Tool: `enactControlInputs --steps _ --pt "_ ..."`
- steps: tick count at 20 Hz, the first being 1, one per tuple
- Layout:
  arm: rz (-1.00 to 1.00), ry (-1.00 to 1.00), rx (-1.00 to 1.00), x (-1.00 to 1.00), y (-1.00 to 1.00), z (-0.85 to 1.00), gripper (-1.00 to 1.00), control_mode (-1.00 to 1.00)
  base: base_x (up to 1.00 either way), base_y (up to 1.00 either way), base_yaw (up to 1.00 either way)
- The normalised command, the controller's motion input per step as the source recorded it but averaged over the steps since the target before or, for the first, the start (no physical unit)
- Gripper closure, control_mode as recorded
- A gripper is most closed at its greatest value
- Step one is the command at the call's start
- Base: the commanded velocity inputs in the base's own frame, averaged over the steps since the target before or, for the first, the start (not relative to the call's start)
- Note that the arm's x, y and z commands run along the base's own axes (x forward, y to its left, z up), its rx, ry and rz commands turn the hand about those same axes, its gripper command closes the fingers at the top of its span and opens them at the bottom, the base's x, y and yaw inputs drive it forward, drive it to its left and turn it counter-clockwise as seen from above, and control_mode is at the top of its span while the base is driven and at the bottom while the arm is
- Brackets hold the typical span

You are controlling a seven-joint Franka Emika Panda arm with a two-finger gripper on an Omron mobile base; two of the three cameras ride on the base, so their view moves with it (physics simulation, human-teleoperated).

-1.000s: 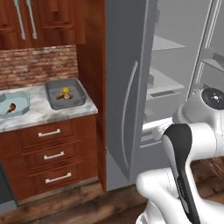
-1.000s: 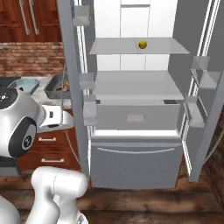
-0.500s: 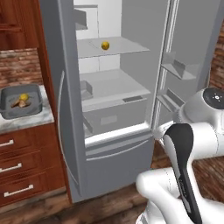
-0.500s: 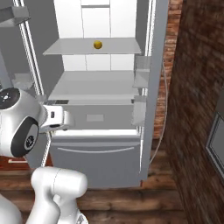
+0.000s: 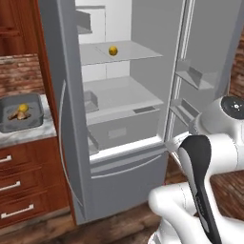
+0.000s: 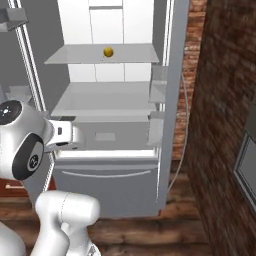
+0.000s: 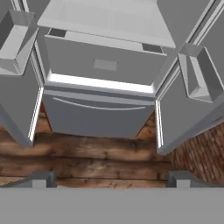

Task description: Place one lemon and one chicken drumstick in each tupperware on the nearby counter, to pack two identical lunches.

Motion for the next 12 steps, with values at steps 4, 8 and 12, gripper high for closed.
enactControlInputs --steps 4,8,12 --pt "0.00 0.00 0.00 0.00 0.00 0.00 -1.00 1.00 0.69 -0.19 0.00" --pt "0.00 0.00 0.00 0.00 0.00 0.00 -1.00 1.00 0.79 -0.13 0.00" --pt "0.00 0.00 0.00 0.00 0.00 0.00 -1.00 1.00 0.76 -0.15 0.00"
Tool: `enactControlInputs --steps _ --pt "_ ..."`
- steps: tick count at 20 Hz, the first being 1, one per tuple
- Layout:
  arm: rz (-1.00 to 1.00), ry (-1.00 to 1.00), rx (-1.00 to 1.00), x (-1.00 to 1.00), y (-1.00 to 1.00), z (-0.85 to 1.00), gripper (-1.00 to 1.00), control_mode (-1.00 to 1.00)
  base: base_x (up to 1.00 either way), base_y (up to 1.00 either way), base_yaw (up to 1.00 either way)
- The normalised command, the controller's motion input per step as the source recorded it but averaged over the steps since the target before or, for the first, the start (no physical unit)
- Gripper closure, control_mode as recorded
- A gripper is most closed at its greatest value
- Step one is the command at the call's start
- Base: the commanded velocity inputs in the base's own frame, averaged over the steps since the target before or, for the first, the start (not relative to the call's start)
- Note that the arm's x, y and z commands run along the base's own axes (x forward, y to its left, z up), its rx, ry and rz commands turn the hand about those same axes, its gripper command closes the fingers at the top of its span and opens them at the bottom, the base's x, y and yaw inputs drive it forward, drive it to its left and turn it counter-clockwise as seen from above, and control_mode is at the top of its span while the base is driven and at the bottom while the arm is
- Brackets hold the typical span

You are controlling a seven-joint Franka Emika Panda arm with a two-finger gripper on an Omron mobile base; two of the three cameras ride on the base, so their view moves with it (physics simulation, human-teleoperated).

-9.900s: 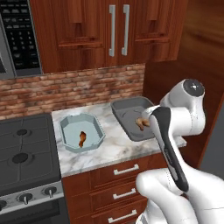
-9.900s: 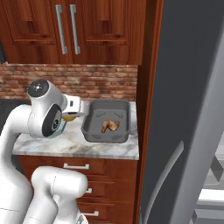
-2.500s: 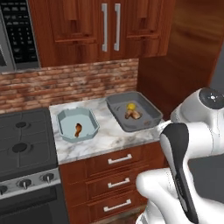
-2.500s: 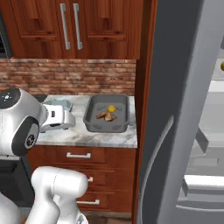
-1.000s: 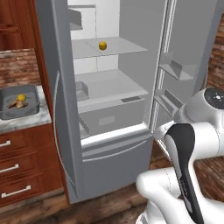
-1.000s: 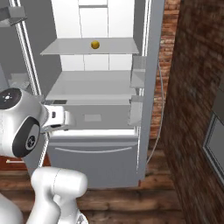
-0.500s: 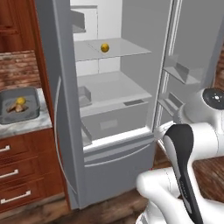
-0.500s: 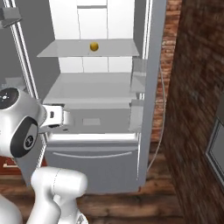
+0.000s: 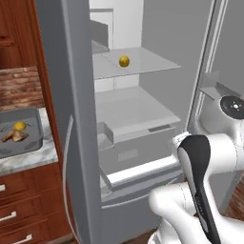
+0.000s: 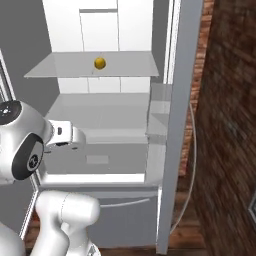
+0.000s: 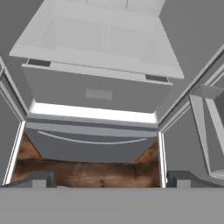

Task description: Place one lemon and one chicken drumstick in each tupperware on the nearby counter, to pack two identical lunches.

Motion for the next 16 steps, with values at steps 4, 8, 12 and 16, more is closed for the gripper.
enactControlInputs --steps 4,8,12,16 --pt "0.00 0.00 0.00 0.00 0.00 0.00 -1.00 1.00 0.82 -0.12 0.00" --pt "0.00 0.00 0.00 0.00 0.00 0.00 -1.00 1.00 0.76 -0.19 0.02" --pt "0.00 0.00 0.00 0.00 0.00 0.00 -1.00 1.00 0.60 -0.12 0.05" --pt "0.05 0.00 0.02 0.16 -0.04 0.00 -1.00 -1.00 0.09 -0.03 0.02"
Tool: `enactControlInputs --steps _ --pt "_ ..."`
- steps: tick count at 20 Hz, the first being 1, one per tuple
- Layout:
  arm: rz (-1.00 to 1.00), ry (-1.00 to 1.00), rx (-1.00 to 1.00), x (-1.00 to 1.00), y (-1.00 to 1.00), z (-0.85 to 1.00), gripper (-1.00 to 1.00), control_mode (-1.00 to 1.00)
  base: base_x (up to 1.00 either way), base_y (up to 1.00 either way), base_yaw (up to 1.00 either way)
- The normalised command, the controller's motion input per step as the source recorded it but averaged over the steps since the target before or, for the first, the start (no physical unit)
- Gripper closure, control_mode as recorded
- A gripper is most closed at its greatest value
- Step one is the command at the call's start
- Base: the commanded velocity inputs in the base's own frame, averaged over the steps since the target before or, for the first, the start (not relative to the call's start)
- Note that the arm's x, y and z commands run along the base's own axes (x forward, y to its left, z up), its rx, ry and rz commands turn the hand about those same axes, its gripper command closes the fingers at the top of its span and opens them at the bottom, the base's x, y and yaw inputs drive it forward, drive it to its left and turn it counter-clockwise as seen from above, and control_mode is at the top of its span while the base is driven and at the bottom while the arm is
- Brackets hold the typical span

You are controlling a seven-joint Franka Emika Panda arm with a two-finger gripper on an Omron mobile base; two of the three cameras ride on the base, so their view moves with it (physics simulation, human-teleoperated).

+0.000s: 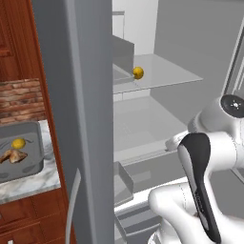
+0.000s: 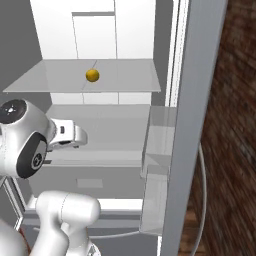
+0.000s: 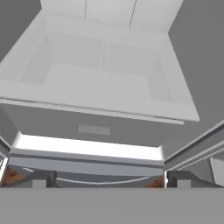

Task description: Place one lemon and one chicken drumstick in each tupperware on the nearby counter, to pack two identical lunches.

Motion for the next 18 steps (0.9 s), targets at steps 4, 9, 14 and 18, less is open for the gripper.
enactControlInputs --steps 4,9,14,18 --pt "0.08 0.00 0.02 0.17 0.00 0.05 -1.00 -1.00 0.00 0.00 0.00" --pt "0.02 0.00 0.00 0.13 0.09 0.30 -1.00 -1.00 0.00 0.00 0.00" --pt "0.00 0.00 0.00 0.16 0.08 0.64 -1.00 -1.00 0.00 0.00 0.00" --pt "0.00 -0.03 0.04 0.31 0.07 0.66 -1.00 -1.00 0.00 0.00 0.00"
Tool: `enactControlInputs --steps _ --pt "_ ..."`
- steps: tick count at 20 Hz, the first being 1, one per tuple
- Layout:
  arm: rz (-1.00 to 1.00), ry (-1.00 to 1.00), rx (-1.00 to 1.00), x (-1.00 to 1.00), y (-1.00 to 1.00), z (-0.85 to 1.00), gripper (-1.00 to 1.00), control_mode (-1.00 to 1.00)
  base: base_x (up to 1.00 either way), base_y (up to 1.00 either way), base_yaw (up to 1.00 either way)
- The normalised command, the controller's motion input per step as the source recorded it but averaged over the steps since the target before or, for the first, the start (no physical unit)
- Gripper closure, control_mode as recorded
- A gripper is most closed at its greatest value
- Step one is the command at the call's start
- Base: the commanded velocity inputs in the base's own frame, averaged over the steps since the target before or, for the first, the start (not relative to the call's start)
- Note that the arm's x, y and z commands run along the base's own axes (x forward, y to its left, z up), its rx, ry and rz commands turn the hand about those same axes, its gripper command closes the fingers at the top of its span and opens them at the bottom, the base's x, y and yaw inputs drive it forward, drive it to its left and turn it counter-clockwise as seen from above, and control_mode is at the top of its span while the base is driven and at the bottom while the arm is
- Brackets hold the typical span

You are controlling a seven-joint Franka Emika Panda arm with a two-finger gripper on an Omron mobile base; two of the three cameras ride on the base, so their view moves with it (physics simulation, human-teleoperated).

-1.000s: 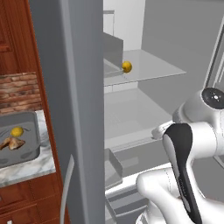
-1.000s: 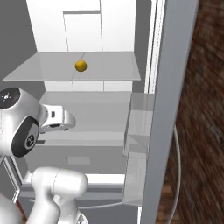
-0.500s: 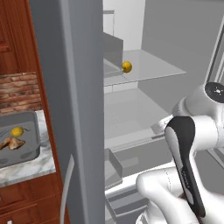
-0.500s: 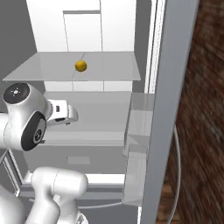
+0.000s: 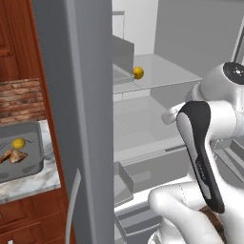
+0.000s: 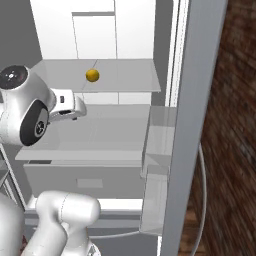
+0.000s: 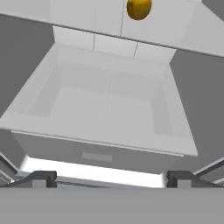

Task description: Place one lemon and one chicken drumstick in each tupperware on the nearby counter, to pack two identical lunches.

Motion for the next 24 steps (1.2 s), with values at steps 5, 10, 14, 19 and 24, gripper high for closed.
enactControlInputs --steps 5,10,14,19,24 --pt "0.00 -0.13 0.05 0.35 0.06 0.50 -1.00 -1.00 0.00 0.00 0.00" --pt "0.00 -0.08 0.05 0.38 0.01 0.39 -1.00 -1.00 0.00 0.00 0.00" --pt "0.00 0.00 0.03 0.47 0.02 0.05 -1.00 -1.00 0.00 0.00 0.00" --pt "-0.01 0.00 0.01 0.61 0.11 0.00 -1.00 -1.00 0.00 0.00 0.00" --pt "-0.02 0.00 0.00 0.54 0.14 0.00 -1.00 -1.00 0.00 0.00 0.00"
